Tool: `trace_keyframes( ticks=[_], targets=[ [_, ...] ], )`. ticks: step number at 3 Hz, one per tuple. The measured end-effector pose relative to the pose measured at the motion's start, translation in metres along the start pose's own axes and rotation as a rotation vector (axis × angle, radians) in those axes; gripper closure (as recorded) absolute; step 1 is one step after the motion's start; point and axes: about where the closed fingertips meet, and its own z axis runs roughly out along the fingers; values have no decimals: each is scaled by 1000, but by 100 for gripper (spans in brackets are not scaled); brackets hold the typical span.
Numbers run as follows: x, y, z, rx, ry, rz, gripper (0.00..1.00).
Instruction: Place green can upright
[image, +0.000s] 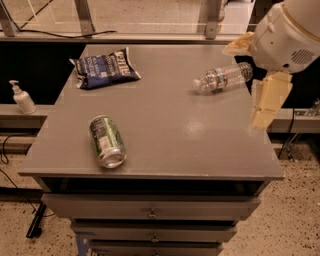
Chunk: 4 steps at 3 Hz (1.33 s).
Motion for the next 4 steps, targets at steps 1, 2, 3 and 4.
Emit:
trace_keyframes(
  ticks=[1, 2, 3, 4],
  targets=[
    [-47, 1, 24, -41, -134, -209, 0],
    [-95, 18, 44, -65, -230, -382, 0],
    [-135, 43, 61, -71, -298, -511, 0],
    [-138, 45, 62, -72, -299, -524, 0]
  ],
)
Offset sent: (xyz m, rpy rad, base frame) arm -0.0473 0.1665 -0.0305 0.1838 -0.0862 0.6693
